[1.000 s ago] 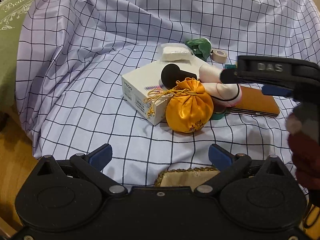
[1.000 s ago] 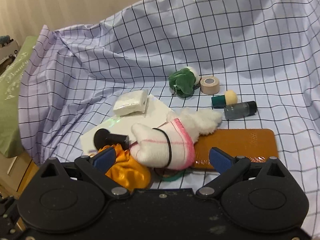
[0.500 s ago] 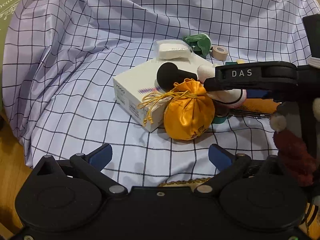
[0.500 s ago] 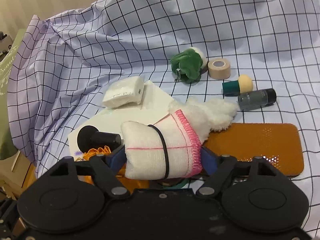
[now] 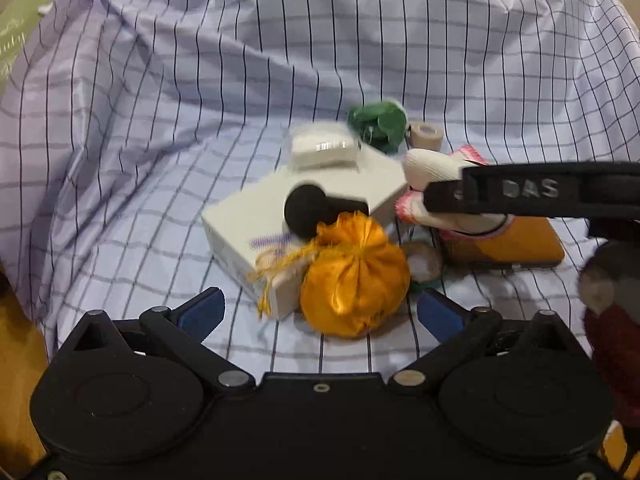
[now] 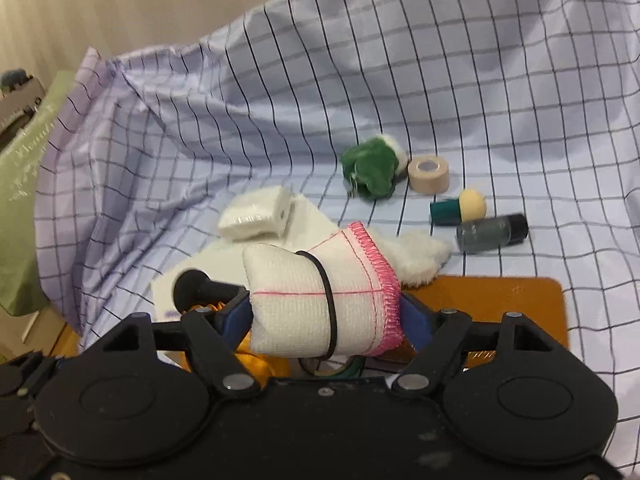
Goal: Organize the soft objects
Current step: 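Lift the sock bundle with the right gripper while the left gripper grasps the black-tipped stick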
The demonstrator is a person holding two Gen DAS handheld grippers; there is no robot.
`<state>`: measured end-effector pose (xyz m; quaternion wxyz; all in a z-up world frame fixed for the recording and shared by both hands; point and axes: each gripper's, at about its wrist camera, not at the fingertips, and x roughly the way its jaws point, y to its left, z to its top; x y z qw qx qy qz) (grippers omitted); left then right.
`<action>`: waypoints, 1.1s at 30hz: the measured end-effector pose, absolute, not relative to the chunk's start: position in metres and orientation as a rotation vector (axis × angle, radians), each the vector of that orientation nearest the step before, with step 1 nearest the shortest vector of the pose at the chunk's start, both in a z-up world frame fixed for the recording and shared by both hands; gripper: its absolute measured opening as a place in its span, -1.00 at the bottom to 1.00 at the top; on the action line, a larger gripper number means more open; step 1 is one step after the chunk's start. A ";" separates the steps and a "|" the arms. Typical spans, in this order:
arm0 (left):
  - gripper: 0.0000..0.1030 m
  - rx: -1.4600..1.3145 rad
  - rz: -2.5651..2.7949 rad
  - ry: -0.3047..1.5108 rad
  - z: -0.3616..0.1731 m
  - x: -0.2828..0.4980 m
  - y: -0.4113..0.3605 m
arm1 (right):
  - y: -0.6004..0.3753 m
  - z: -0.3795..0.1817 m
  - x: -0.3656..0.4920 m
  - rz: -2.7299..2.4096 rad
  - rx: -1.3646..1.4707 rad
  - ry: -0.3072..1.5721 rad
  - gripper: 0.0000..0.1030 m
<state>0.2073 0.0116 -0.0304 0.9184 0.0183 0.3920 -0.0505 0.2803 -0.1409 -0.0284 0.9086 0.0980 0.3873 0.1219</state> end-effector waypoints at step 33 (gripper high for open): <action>0.07 0.024 -0.048 0.838 -0.031 0.280 0.000 | -0.190 -0.009 0.223 0.144 0.282 0.731 0.48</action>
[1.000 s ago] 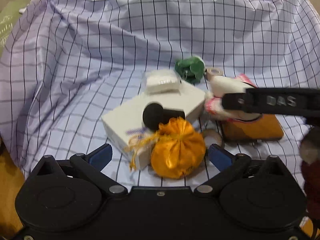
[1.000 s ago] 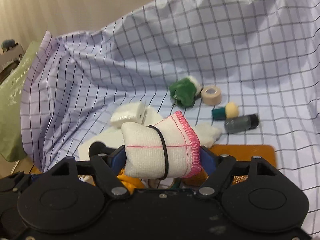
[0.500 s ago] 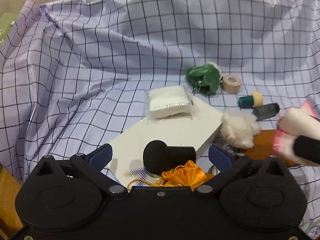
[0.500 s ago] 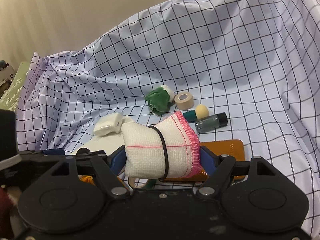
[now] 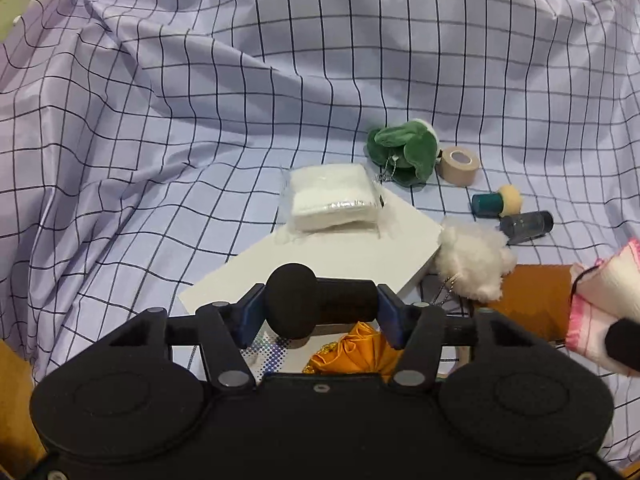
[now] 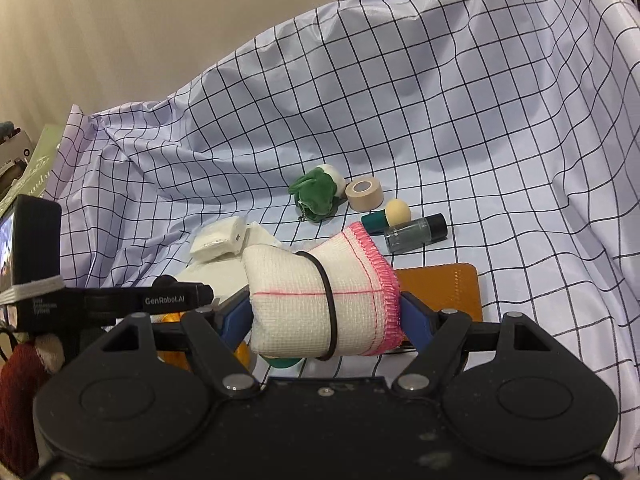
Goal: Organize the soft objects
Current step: 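Lift the sock bundle with the right gripper while the left gripper grasps the black-tipped stick, then carry both held items over the basket and lower them in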
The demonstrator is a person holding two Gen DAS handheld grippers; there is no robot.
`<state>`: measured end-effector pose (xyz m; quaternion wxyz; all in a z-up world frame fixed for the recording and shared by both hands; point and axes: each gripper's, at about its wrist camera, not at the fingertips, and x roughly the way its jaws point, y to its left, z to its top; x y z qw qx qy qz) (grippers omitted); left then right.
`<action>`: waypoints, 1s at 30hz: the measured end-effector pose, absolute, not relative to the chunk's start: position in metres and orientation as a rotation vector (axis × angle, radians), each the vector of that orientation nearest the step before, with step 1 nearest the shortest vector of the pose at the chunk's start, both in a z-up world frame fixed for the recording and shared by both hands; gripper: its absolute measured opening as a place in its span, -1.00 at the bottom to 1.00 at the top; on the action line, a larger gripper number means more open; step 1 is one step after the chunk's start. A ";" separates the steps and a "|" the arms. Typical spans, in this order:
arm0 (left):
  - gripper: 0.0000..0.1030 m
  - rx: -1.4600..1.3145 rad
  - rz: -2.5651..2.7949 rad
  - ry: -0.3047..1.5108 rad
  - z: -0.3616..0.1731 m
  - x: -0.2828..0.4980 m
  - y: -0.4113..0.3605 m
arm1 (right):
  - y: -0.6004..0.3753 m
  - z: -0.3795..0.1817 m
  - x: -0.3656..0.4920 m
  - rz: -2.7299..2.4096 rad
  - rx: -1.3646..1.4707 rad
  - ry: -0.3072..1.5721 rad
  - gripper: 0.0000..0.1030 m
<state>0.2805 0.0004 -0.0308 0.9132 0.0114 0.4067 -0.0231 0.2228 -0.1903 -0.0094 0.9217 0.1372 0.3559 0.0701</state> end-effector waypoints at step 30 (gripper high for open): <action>0.07 -0.027 -0.230 0.953 -0.017 0.091 -0.002 | -0.194 0.028 0.037 0.119 0.310 0.634 0.49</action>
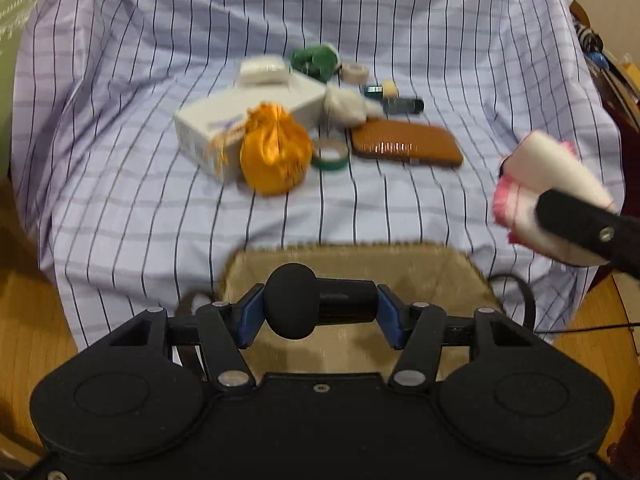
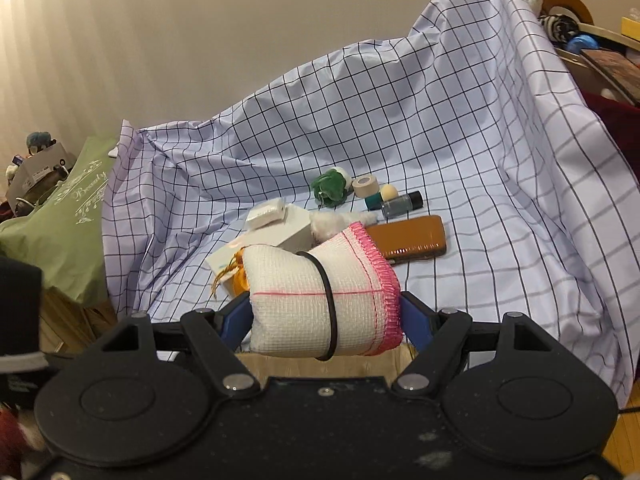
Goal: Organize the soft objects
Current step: 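Carry both held items over the basket and lower them in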
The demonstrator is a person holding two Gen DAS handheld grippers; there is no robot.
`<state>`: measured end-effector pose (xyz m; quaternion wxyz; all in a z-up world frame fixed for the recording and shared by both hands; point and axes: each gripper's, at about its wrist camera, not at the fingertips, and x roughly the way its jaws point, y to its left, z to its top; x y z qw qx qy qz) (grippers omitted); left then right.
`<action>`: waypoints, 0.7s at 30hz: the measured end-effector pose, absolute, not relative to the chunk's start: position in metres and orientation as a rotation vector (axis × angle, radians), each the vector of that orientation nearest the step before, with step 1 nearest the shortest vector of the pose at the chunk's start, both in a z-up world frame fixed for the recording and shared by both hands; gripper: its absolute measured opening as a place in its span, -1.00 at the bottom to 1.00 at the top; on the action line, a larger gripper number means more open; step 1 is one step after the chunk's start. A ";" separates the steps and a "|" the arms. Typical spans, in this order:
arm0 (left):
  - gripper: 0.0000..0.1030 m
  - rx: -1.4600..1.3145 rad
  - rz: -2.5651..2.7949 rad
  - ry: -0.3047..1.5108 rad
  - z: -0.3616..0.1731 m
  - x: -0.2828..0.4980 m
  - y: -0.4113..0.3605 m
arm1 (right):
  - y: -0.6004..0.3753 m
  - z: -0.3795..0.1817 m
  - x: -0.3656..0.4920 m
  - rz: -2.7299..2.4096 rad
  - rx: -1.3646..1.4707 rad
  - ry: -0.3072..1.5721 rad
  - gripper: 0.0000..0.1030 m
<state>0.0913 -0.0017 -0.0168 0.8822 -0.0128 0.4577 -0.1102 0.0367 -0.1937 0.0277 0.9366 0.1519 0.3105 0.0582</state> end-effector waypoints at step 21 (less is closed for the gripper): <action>0.07 -0.002 -0.166 0.991 -0.050 0.045 -0.006 | -0.179 0.007 -0.010 0.061 0.207 0.711 0.49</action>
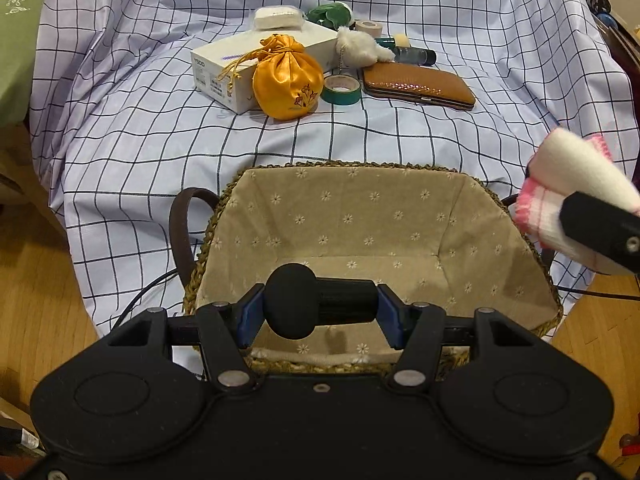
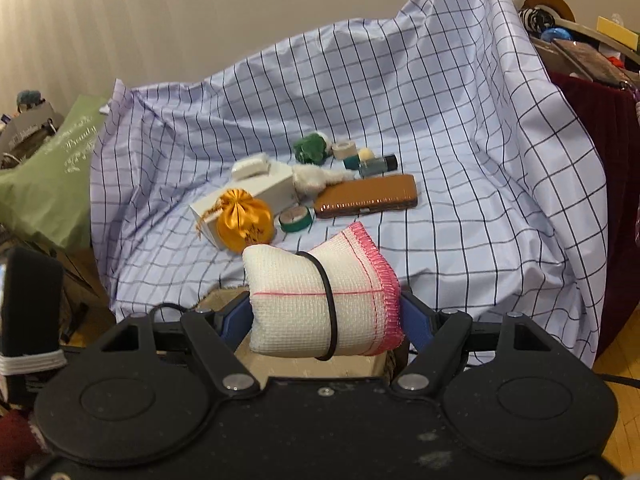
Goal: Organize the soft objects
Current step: 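Carry both held items over the basket and lower them in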
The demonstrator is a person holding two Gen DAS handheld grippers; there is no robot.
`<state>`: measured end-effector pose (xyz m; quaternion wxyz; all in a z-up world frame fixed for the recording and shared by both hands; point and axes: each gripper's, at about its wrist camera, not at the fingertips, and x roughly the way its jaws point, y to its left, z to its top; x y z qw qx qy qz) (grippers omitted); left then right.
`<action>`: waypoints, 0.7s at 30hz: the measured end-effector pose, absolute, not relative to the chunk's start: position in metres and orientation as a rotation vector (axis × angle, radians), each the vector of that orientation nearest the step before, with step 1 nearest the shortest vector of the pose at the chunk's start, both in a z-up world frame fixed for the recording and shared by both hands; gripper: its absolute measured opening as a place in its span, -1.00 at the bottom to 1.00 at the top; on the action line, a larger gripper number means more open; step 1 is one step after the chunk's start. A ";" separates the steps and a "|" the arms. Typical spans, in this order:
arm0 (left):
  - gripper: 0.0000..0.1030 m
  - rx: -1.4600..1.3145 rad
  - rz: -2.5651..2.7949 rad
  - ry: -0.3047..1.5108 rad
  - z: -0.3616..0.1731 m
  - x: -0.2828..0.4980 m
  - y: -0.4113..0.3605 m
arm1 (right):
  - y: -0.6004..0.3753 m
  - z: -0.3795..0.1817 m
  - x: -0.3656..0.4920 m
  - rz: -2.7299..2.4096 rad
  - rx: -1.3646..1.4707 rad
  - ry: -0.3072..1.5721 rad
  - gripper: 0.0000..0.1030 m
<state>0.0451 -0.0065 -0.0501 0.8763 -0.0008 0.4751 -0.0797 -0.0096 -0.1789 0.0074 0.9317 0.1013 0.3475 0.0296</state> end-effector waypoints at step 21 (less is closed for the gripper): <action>0.09 0.059 -0.128 0.957 -0.055 0.032 -0.007 | -0.172 -0.009 -0.004 0.044 0.144 0.796 0.49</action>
